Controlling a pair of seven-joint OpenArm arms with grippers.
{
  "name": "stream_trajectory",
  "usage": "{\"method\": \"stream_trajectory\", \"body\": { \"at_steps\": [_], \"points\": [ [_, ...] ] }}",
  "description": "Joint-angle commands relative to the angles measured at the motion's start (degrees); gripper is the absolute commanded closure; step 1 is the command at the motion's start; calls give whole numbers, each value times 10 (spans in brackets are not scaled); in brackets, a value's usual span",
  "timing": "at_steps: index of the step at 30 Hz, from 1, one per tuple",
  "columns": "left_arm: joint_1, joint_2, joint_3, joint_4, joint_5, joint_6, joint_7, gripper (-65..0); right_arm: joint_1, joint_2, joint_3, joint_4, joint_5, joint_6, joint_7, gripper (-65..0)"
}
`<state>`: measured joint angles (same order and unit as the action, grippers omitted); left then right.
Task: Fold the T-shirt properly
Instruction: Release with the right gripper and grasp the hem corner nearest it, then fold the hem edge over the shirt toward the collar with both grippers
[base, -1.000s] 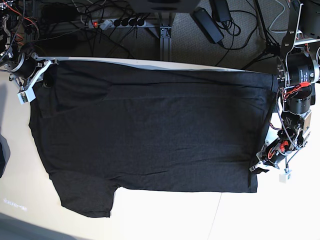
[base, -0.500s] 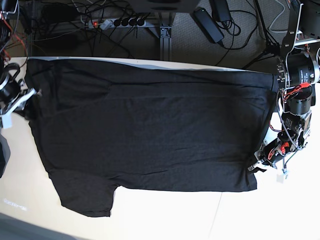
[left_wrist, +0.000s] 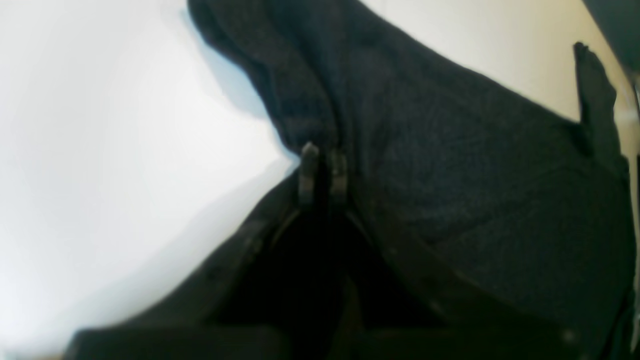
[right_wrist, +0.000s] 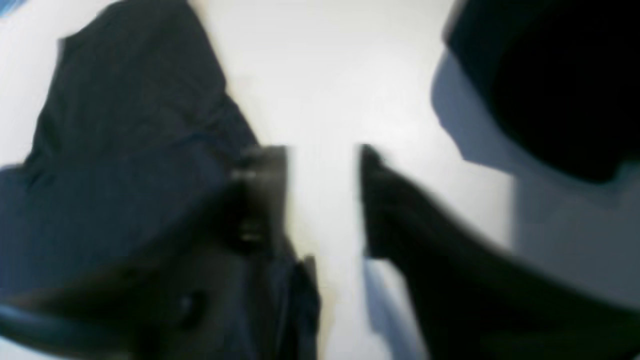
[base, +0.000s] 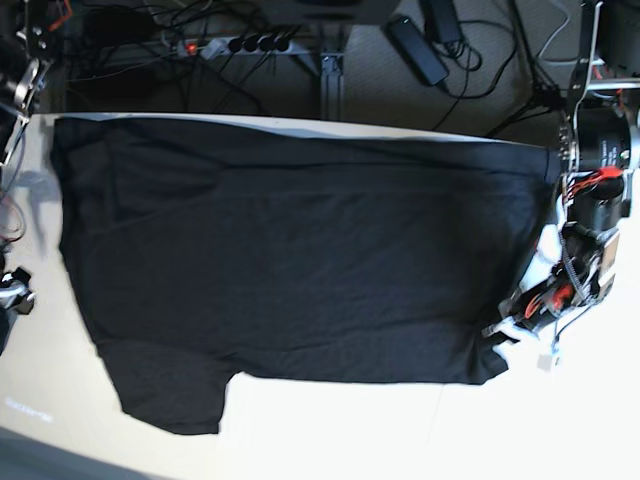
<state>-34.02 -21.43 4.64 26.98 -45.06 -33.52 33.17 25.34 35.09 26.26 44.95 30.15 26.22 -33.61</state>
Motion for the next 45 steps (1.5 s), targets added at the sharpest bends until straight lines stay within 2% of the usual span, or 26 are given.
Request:
{"method": "stream_trajectory", "body": {
  "at_steps": [1,6,10,19,24,26,27,30,32,34,36,38,41,45],
  "points": [
    [-10,-4,3,4,12,-6,14,0,33,14,3,-22,1,25,21,-325],
    [-10,-7,3,4,12,-6,18,0,88,7,3,-151,-11,26,39,-327],
    [-10,-7,3,4,12,-6,19,0,101,-24,-2,-206,-13,25,43,-327],
    [-10,-7,3,4,11,-6,24,0,105,-111,-27,-218,-47,25,65,-327],
    [-11,-7,3,4,12,-6,24,0,120,-137,-77,-218,-74,26,66,-325],
    [-11,-7,3,4,12,-6,27,0,124,-134,-98,-216,-79,26,66,-306],
    [-11,-9,3,4,11,-6,30,0,124,-132,-107,-210,-81,26,66,-259],
    [-14,-19,3,4,11,-6,31,0,124,-121,-121,-188,-88,26,61,0],
    [-16,-30,3,4,3,-23,31,0,124,-114,-122,-168,-88,26,60,0],
    [-18,-42,3,5,-25,-65,47,0,123,-107,-122,-142,-87,27,59,0],
    [-22,-55,3,5,-72,-65,76,0,122,-103,-122,-110,-87,32,45,0],
    [-23,-70,3,6,-119,-65,97,0,122,-99,-122,-74,-75,32,7,0],
    [-23,-89,3,14,-155,-65,131,0,115,-90,-122,-27,-20,32,-51,0],
    [-7,-112,3,52,-212,-65,184,0,76,-66,-121,42,37,33,-81,0]
  ]
}}
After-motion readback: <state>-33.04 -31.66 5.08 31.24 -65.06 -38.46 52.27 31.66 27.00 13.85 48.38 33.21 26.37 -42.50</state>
